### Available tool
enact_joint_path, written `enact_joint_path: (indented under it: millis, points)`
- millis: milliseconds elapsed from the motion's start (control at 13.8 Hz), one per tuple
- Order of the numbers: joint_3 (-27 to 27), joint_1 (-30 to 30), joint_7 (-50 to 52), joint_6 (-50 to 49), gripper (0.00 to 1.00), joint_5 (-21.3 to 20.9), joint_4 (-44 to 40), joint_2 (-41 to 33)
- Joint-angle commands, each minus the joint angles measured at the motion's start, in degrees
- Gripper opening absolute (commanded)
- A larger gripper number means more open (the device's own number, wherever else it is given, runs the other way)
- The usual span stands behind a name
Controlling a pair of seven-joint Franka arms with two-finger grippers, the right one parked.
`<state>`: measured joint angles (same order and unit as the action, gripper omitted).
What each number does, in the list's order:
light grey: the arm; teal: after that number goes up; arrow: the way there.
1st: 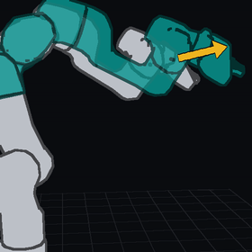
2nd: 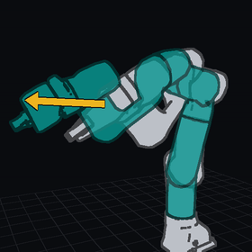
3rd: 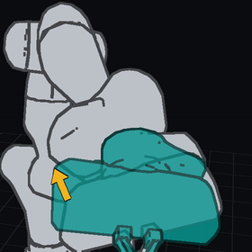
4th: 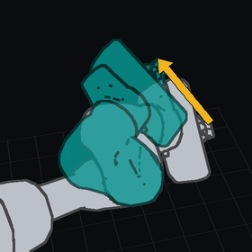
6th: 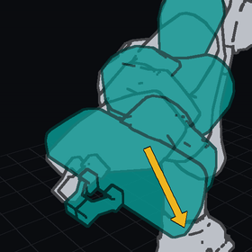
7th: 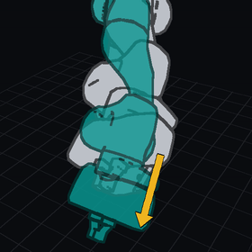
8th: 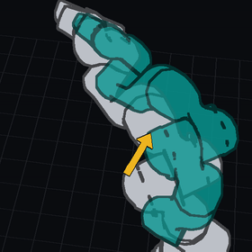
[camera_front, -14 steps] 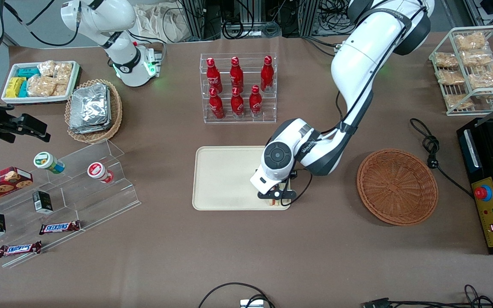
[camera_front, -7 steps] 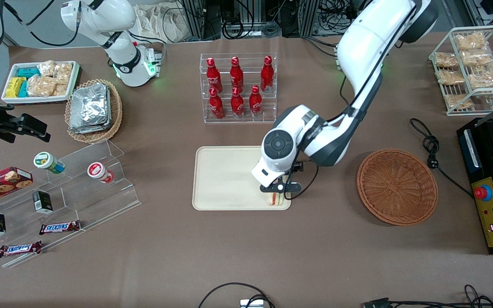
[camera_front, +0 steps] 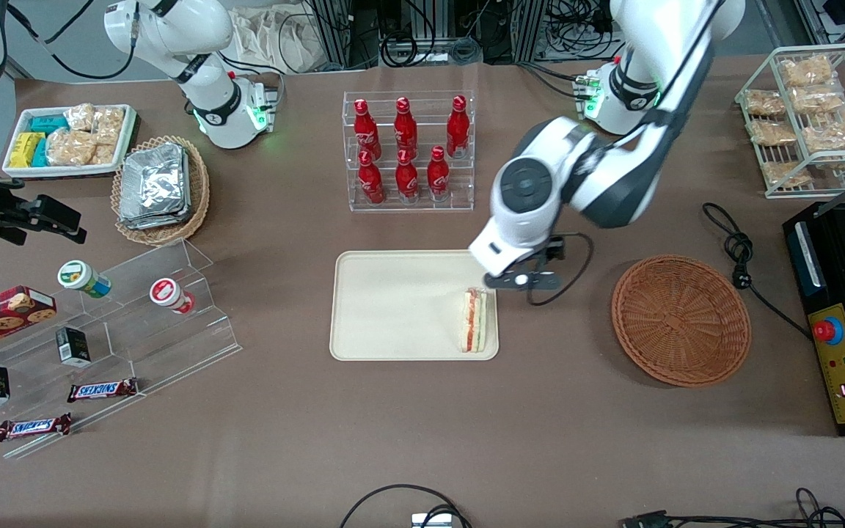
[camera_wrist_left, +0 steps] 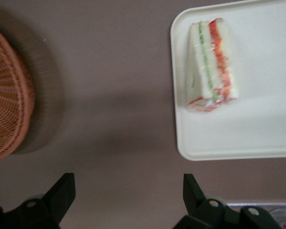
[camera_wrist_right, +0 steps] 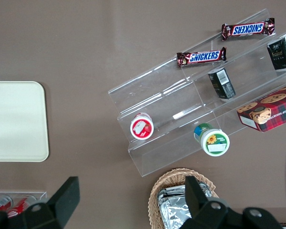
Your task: Place sandwich from basket to tray
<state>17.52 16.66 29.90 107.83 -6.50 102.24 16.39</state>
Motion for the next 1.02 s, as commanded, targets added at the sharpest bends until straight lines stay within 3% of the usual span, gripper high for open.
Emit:
enact_joint_path:
  millis: [0, 436, 945]
  points:
    - [-0.03, -6.09, -7.64, -0.33, 1.0, 3.16, 9.28, -11.27]
    - [-0.29, -19.1, -13.64, -14.3, 1.0, 3.16, 0.27, -13.14]
    - [-0.55, -27.73, -13.82, -14.93, 1.0, 2.89, -5.12, -12.35]
